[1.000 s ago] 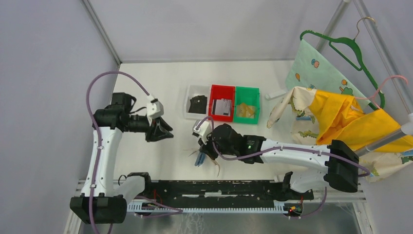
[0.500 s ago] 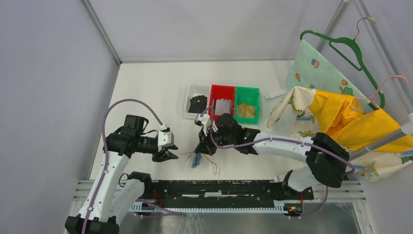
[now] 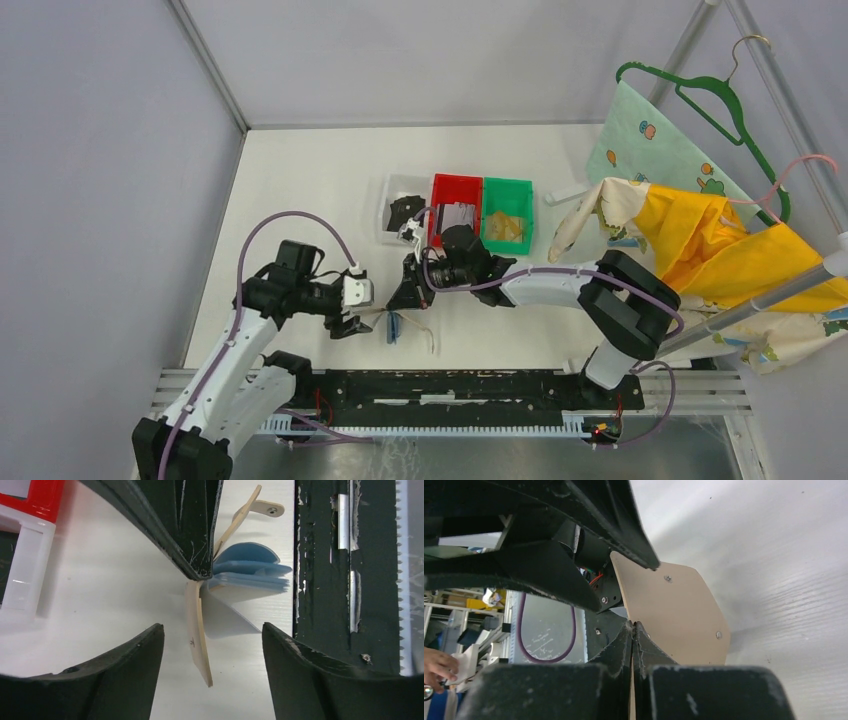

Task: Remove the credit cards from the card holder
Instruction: Pick up the card holder from the corner of the board.

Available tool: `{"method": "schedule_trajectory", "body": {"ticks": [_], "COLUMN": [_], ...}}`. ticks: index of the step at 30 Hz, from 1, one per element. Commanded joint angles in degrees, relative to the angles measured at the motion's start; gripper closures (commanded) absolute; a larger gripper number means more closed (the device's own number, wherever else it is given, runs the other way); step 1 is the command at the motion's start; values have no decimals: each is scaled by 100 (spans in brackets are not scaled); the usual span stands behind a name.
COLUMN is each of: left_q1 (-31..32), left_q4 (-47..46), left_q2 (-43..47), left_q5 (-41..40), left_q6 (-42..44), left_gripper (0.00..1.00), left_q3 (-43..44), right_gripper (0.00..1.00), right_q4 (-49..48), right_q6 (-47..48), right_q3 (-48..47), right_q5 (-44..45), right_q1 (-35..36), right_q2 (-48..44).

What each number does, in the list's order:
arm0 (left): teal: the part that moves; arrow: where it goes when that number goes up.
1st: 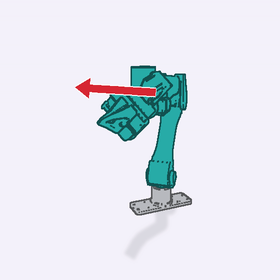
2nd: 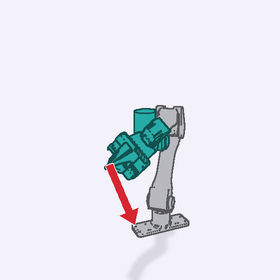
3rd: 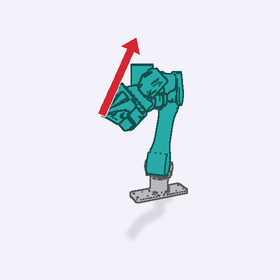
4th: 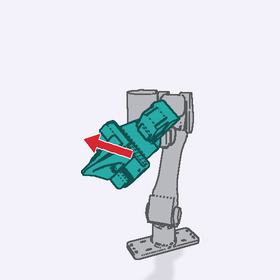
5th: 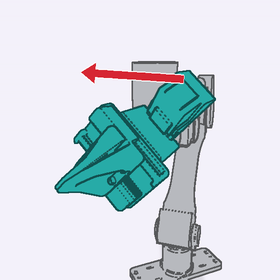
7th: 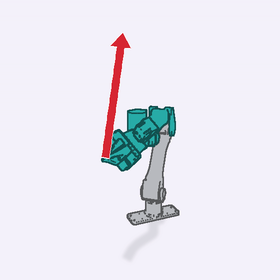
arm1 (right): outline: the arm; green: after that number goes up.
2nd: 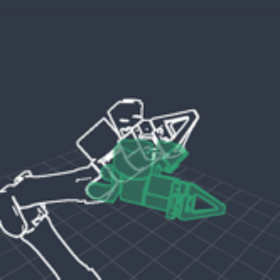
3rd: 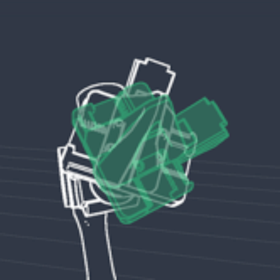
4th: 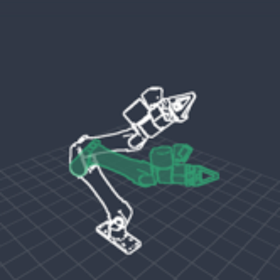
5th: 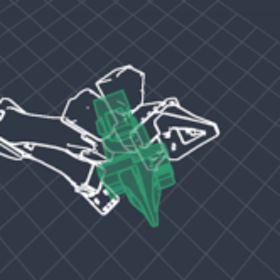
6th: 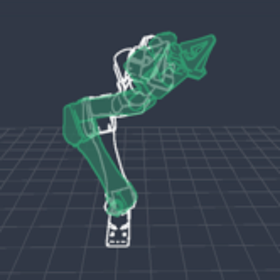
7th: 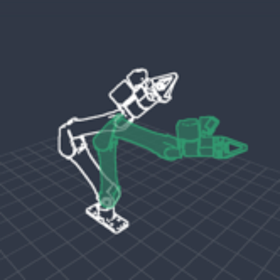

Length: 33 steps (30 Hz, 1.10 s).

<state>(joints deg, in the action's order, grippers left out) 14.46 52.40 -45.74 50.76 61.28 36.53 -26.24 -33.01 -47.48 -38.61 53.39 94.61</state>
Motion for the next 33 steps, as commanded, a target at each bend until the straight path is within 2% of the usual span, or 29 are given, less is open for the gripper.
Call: {"method": "schedule_trajectory", "body": {"ticks": [1,6,10,11,15,17,20,23,24,28,33], "left_q1": [434,905,932,935,930,932,931,944,938,937,936], "left_q4": [-886,-1676,-1925,-1944,-2146,-2244,-2187,-1786,-1647,-1239,-1012], "left_q2": [58,236,-51,-97,-172,-248,-430,-552,-591,-664,-638], "left_q5": [-392,-1107,-1474,-1523,-1706,-1766,-1789,-1706,-1671,-1485,-1426], "left_q6": [-485,-918,-1130,-1134,-1363,-1499,-1647,-1546,-1526,-1591,-1805], "left_gripper": [19,17,34,39,61,76,95,98,98,98,98], "left_q3": [-198,-555,-551,-537,-523,-493,-321,-43,47,314,392], "right_gripper": [100,100,100,97,84,64,42,26,23,21,21], "right_q4": [-839,-776,-657,-653,-552,-508,-204,497,823,1680,1548], "right_q6": [-424,-445,-307,-293,-193,-147,115,751,1017,1677,1500], "right_q3": [-295,-349,-315,-299,-288,-288,-288,-417,-511,-720,-534], "right_q5": [-304,-212,-237,-266,-334,-340,-260,-90,-12,199,360], "right_q1": [-63,-161,-214,-234,-286,-285,-298,-311,-307,-311,-289], "right_q2": [134,269,247,229,186,167,97,-60,-93,-88,-72]}}
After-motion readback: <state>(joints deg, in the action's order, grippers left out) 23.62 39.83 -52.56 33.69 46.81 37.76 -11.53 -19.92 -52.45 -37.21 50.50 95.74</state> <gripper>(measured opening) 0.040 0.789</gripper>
